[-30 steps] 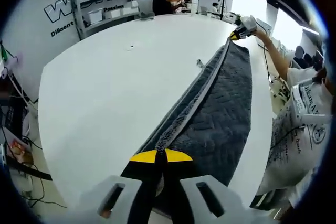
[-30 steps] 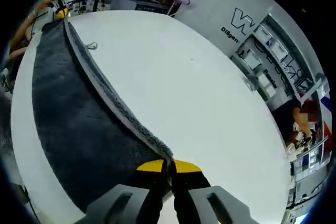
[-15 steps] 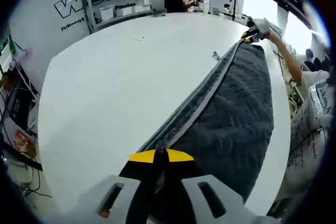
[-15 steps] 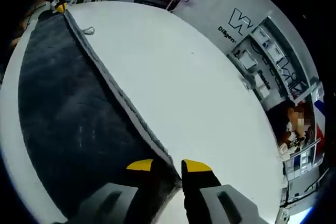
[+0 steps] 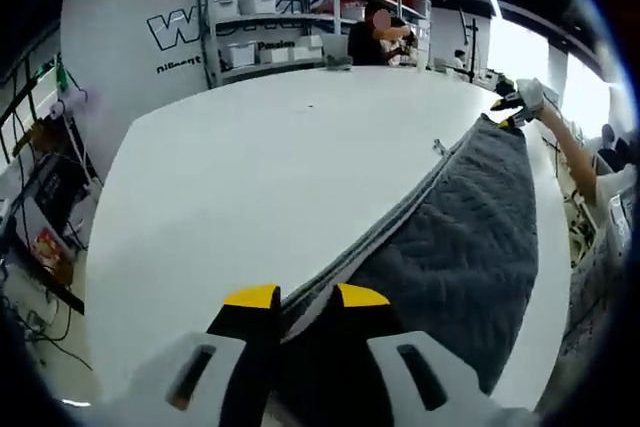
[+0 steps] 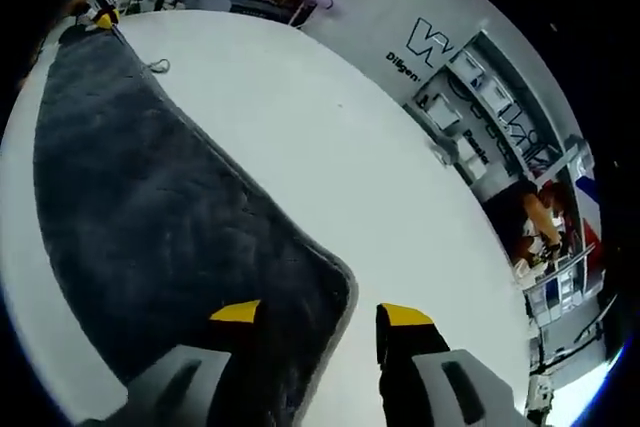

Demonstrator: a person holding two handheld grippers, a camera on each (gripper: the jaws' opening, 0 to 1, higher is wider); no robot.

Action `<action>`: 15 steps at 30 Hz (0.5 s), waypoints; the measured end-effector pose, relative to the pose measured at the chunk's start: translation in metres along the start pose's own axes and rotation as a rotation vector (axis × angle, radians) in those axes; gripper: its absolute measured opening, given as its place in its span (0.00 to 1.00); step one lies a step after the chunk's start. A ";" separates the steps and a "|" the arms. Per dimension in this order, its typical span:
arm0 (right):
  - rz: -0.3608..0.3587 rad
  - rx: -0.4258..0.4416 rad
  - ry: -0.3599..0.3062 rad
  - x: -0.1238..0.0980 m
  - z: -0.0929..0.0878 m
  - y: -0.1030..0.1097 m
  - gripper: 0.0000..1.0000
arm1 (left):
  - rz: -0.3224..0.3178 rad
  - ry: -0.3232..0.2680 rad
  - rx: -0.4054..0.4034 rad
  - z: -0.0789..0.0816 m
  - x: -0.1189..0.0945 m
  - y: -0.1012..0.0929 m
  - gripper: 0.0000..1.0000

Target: Fold the towel on the table until its edges align and the towel forms a compact rectangular stack.

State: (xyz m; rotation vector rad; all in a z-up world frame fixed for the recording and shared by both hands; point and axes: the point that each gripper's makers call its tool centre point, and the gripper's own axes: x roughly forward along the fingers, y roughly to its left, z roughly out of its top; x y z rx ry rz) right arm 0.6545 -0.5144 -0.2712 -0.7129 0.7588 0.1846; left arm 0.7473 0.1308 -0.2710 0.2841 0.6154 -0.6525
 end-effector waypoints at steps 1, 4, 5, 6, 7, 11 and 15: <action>-0.013 0.020 -0.011 -0.004 0.000 -0.001 0.53 | 0.027 -0.027 0.000 0.003 -0.002 0.004 0.24; -0.033 0.111 -0.098 -0.011 0.008 -0.001 0.63 | 0.108 -0.146 -0.058 0.017 -0.012 0.020 0.28; -0.029 0.144 -0.111 -0.014 0.009 0.001 0.66 | 0.139 -0.209 -0.086 0.024 -0.019 0.027 0.33; -0.028 0.167 -0.119 -0.016 0.008 0.003 0.69 | 0.157 -0.257 -0.116 0.027 -0.025 0.031 0.36; -0.030 0.168 -0.121 -0.018 0.007 0.004 0.71 | 0.155 -0.277 -0.137 0.027 -0.028 0.031 0.40; -0.030 0.222 -0.163 -0.029 0.008 0.015 0.78 | 0.059 -0.361 -0.254 0.027 -0.035 0.011 0.56; 0.006 0.350 -0.216 -0.039 0.009 0.029 0.85 | 0.018 -0.430 -0.319 0.024 -0.047 -0.001 0.58</action>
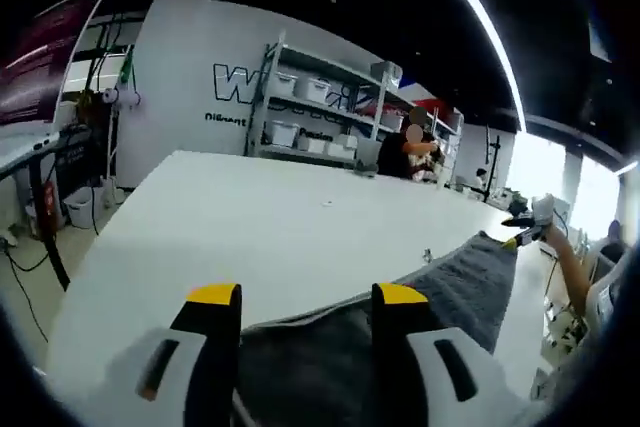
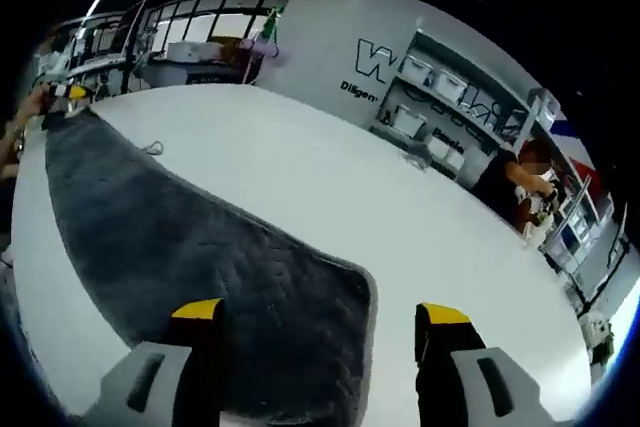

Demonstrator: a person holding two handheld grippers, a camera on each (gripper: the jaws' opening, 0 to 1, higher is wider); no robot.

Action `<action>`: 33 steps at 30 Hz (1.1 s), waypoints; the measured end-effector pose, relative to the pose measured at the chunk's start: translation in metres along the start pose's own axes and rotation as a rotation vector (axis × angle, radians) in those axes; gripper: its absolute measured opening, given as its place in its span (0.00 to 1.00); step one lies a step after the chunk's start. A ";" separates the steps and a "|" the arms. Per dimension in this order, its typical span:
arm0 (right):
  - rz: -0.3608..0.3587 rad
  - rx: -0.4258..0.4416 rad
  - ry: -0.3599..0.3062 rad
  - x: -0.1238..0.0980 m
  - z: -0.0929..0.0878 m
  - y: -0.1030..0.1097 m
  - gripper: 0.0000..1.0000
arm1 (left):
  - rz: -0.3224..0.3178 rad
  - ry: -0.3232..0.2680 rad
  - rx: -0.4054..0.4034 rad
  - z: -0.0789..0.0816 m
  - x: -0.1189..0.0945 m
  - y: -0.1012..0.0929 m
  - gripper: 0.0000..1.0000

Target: Fold the towel on the table until its edges align and the towel forms a compact rectangular stack.

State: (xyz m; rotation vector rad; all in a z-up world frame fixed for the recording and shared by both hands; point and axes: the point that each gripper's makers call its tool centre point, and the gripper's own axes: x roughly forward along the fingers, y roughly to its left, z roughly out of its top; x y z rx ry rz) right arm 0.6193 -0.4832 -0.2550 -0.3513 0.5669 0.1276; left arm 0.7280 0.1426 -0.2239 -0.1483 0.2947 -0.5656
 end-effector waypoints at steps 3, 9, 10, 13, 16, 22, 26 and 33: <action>0.013 0.014 -0.002 -0.007 -0.007 0.010 0.94 | 0.002 0.037 0.011 -0.014 -0.006 -0.009 0.71; 0.051 0.069 -0.029 -0.024 -0.014 0.027 0.99 | -0.059 0.026 -0.006 -0.032 -0.020 -0.037 0.81; 0.061 0.082 -0.030 -0.027 -0.015 0.031 0.99 | -0.069 0.028 -0.001 -0.035 -0.023 -0.043 0.86; 0.098 0.105 -0.052 -0.034 -0.017 0.041 0.99 | -0.107 0.070 0.048 -0.046 -0.029 -0.063 0.98; 0.128 0.153 -0.094 -0.042 -0.018 0.051 0.99 | -0.167 0.071 0.085 -0.052 -0.038 -0.088 0.99; 0.121 0.202 -0.127 -0.054 -0.030 0.056 0.99 | -0.187 0.051 0.153 -0.062 -0.051 -0.119 0.99; 0.110 0.235 -0.134 -0.058 -0.041 0.056 0.99 | -0.188 0.047 0.171 -0.072 -0.058 -0.128 0.99; 0.131 0.237 -0.176 -0.066 -0.056 0.039 0.87 | -0.174 0.014 0.110 -0.081 -0.068 -0.119 0.99</action>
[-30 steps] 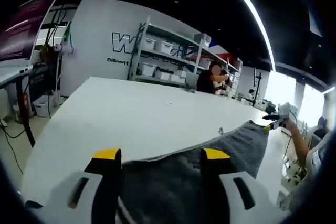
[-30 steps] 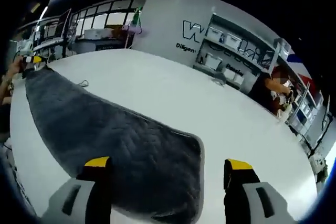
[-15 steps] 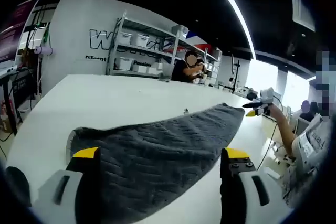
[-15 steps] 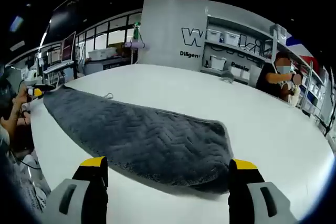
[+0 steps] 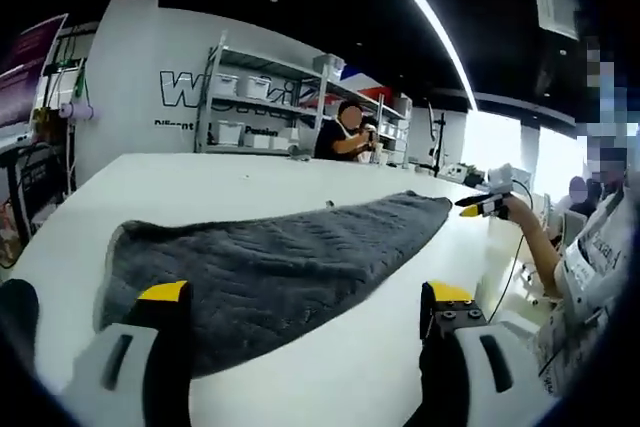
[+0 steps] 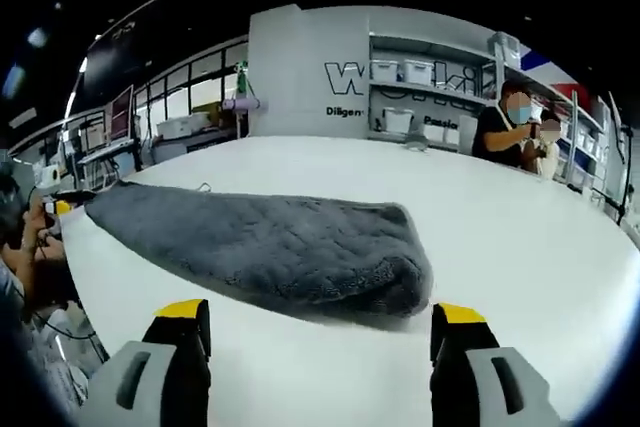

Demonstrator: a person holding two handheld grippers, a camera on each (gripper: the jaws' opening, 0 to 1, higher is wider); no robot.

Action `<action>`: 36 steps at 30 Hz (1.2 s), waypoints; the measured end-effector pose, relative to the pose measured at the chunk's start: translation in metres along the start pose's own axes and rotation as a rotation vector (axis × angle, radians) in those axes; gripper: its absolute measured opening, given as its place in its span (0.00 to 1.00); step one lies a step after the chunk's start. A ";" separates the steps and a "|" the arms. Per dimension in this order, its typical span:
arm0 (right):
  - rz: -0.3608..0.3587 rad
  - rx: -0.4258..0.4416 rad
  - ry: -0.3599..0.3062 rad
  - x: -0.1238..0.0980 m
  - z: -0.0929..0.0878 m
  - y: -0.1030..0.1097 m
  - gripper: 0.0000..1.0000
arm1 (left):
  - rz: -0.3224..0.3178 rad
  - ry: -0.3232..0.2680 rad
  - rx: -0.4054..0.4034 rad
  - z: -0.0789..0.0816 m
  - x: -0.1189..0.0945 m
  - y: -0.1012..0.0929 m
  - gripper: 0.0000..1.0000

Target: Fold the towel on the table until its edges align and the towel forms a compact rectangular stack.

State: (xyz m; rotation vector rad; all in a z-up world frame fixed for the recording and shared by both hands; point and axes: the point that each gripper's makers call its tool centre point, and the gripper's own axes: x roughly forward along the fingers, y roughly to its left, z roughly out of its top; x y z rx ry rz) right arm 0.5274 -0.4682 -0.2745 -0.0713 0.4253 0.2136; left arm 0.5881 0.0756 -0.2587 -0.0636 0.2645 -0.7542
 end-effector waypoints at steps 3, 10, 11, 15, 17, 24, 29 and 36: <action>0.032 -0.035 -0.003 -0.008 -0.002 -0.018 0.60 | 0.016 0.004 -0.022 -0.003 -0.004 0.009 0.99; 0.039 -0.119 -0.010 -0.007 -0.002 -0.063 0.32 | 0.009 -0.001 -0.021 0.001 -0.007 0.007 0.99; 0.090 -0.100 -0.003 -0.004 -0.004 -0.058 0.32 | 0.009 0.001 -0.018 0.001 -0.007 0.006 0.99; 0.141 -0.061 0.032 0.008 -0.013 -0.054 0.26 | 0.005 0.002 -0.020 0.001 -0.008 0.003 0.99; 0.156 -0.054 0.038 0.013 -0.015 -0.052 0.22 | -0.008 -0.006 -0.036 0.002 -0.007 -0.001 0.99; 0.169 -0.074 0.022 0.019 -0.014 -0.050 0.07 | -0.024 0.012 -0.027 -0.001 -0.006 -0.006 0.99; 0.163 -0.100 0.042 0.017 -0.016 -0.055 0.06 | -0.015 0.020 -0.036 -0.005 -0.007 -0.006 0.99; 0.133 -0.165 0.033 0.011 -0.008 -0.067 0.06 | -0.014 0.020 -0.038 -0.004 -0.007 -0.005 0.99</action>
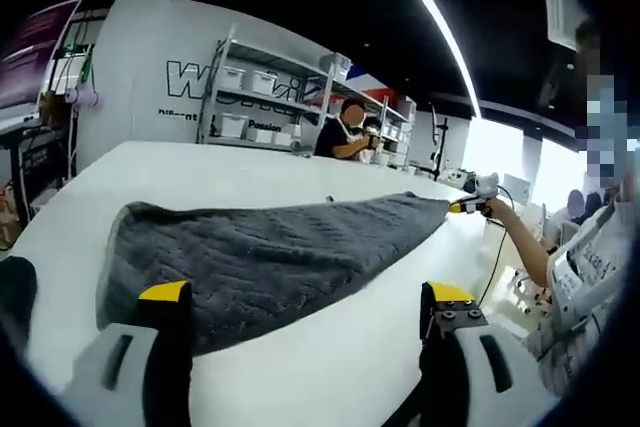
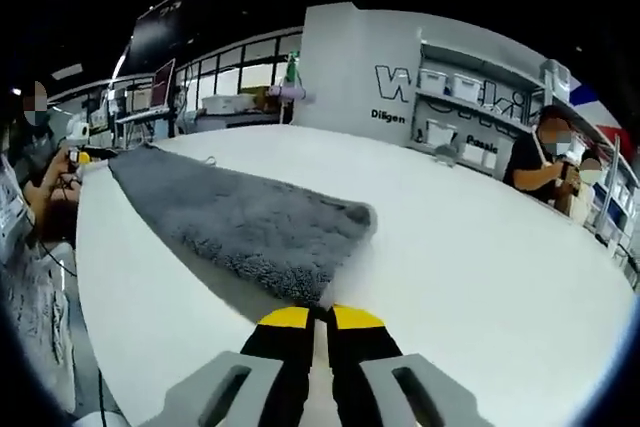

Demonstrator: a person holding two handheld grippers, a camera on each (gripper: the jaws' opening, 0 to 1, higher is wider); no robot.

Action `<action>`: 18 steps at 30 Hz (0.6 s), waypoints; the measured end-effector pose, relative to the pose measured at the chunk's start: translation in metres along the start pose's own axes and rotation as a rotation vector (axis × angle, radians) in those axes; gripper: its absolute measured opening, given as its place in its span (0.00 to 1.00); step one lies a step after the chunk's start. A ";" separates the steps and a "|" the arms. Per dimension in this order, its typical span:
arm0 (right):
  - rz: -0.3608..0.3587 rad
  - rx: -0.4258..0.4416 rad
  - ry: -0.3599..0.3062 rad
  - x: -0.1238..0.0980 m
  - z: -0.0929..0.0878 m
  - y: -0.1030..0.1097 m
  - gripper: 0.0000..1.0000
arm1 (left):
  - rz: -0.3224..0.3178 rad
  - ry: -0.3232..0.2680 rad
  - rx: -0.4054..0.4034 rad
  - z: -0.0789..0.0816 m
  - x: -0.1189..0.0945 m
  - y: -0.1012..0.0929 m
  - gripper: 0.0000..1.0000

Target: Fold the towel on the table until its edges align and the towel forms a compact rectangular stack.

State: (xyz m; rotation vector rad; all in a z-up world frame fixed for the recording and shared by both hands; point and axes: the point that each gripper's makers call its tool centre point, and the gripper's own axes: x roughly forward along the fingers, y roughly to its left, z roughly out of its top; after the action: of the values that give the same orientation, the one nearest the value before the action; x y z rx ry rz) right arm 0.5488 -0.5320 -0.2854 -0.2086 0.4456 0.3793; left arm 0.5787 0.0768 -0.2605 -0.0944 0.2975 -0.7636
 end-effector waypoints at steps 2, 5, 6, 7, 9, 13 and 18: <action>0.006 -0.045 0.003 -0.004 0.000 -0.003 0.05 | -0.005 0.009 0.008 0.000 0.001 -0.003 0.99; 0.022 -0.121 0.072 -0.004 -0.013 -0.002 0.06 | -0.010 0.007 0.011 0.000 0.000 -0.005 0.99; 0.025 -0.128 0.077 -0.004 -0.015 -0.001 0.06 | -0.010 0.007 0.013 0.000 0.000 -0.005 0.99; 0.029 -0.147 0.087 -0.004 -0.017 0.000 0.06 | -0.008 0.008 0.014 0.000 0.000 -0.006 0.99; 0.029 -0.147 0.084 -0.005 -0.017 -0.002 0.06 | -0.009 0.013 0.015 -0.001 0.000 -0.007 0.99; 0.040 -0.135 0.103 -0.006 -0.017 -0.003 0.05 | -0.017 0.016 0.019 0.000 -0.001 -0.008 0.99; 0.025 -0.161 0.131 -0.014 -0.017 -0.009 0.05 | -0.028 0.020 0.026 0.001 -0.002 -0.009 0.99</action>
State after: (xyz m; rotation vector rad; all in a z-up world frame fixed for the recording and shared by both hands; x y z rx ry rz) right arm 0.5343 -0.5493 -0.2925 -0.3860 0.5472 0.4281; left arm 0.5717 0.0719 -0.2578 -0.0664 0.3061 -0.7967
